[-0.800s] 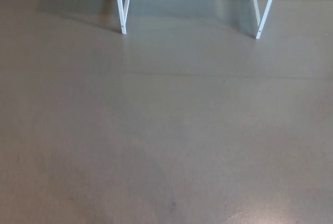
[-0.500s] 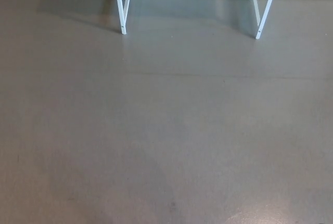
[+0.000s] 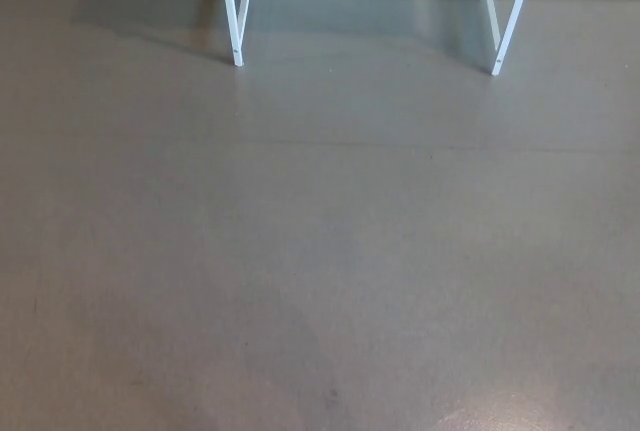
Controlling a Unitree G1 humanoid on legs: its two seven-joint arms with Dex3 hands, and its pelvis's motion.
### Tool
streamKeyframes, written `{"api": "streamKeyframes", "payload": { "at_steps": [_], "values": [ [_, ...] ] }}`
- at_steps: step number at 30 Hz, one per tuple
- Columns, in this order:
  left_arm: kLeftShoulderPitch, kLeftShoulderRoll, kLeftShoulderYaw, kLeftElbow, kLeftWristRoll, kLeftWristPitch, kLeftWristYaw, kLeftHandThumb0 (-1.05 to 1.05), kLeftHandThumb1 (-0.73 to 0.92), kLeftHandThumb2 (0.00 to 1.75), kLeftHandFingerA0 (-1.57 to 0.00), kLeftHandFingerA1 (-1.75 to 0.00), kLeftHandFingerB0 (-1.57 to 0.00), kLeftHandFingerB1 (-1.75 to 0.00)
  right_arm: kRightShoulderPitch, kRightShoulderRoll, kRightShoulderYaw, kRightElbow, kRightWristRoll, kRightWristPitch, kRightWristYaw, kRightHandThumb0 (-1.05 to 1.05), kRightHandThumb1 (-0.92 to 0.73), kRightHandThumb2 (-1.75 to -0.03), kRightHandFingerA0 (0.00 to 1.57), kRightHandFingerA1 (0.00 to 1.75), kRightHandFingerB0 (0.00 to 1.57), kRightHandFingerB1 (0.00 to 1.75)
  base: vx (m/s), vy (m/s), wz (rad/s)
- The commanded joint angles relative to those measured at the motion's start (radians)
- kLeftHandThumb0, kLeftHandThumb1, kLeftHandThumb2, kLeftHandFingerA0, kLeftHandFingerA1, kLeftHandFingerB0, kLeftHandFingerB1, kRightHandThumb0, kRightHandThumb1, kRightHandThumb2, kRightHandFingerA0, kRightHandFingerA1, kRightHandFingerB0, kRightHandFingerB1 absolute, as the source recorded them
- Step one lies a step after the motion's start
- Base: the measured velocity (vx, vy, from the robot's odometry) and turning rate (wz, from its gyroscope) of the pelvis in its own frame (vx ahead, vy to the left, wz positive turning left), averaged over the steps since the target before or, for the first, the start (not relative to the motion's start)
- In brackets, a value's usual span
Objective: The robot walk towards a table in front and then clicks the light switch button using the right hand's index finger
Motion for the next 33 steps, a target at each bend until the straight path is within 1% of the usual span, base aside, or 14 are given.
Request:
{"api": "streamKeyframes", "payload": {
  "at_steps": [1,8,10,14,21,25,30,33],
  "values": [
    [0.009,0.005,-0.003,-0.002,0.008,-0.024,0.004,-0.15,0.74,0.63,-0.24,-0.39,-0.2,-0.32,0.001,-0.017,0.004,-0.004,0.002,-0.012,0.003,-0.17,-0.54,-0.56,0.53,0.42,0.44,0.38,0.0,0.0,0.0],
    [0.013,0.007,-0.003,0.001,0.014,-0.026,0.008,-0.15,0.76,0.63,-0.22,-0.38,-0.2,-0.32,-0.001,-0.015,0.004,0.005,0.012,-0.014,0.012,-0.17,-0.54,-0.56,0.52,0.42,0.43,0.38,0.0,0.0,0.0],
    [0.017,0.006,-0.005,-0.008,0.02,-0.029,0.013,-0.15,0.76,0.64,-0.24,-0.39,-0.21,-0.33,-0.002,-0.016,0.008,0.004,0.003,-0.014,0.007,-0.17,-0.55,-0.56,0.54,0.42,0.44,0.38,0.0,0.0,0.0],
    [0.01,0.011,-0.002,0.012,0.019,-0.037,0.004,-0.17,0.75,0.64,-0.24,-0.39,-0.21,-0.33,0.0,-0.017,0.013,-0.001,-0.004,-0.014,0.002,-0.17,-0.54,-0.56,0.54,0.42,0.44,0.38,0.05,-0.011,-0.03],
    [0.016,0.011,-0.009,-0.006,0.025,-0.03,0.017,-0.18,0.75,0.64,-0.24,-0.39,-0.21,-0.33,-0.004,-0.025,0.024,-0.005,-0.01,-0.013,0.0,-0.17,-0.55,-0.56,0.54,0.42,0.44,0.38,0.0,-0.009,0.17],
    [0.012,0.009,-0.004,-0.003,0.016,-0.034,0.015,-0.17,0.74,0.63,-0.25,-0.4,-0.21,-0.33,-0.005,-0.032,0.033,-0.009,-0.023,-0.01,-0.011,-0.17,-0.55,-0.56,0.54,0.41,0.43,0.38,0.04,0.178,-0.1],
    [0.021,0.009,-0.006,-0.013,0.012,-0.032,0.011,-0.18,0.73,0.63,-0.25,-0.4,-0.21,-0.33,-0.004,-0.03,0.036,-0.008,-0.018,-0.011,-0.012,-0.17,-0.55,-0.56,0.54,0.42,0.44,0.38,0.14,0.483,-0.43],
    [0.018,0.012,-0.007,-0.011,0.012,-0.031,0.012,-0.19,0.72,0.63,-0.24,-0.4,-0.21,-0.33,-0.008,-0.032,0.04,-0.009,-0.025,-0.009,-0.018,-0.17,-0.55,-0.56,0.55,0.42,0.44,0.38,0.17,0.176,-0.04]
  ]
}}
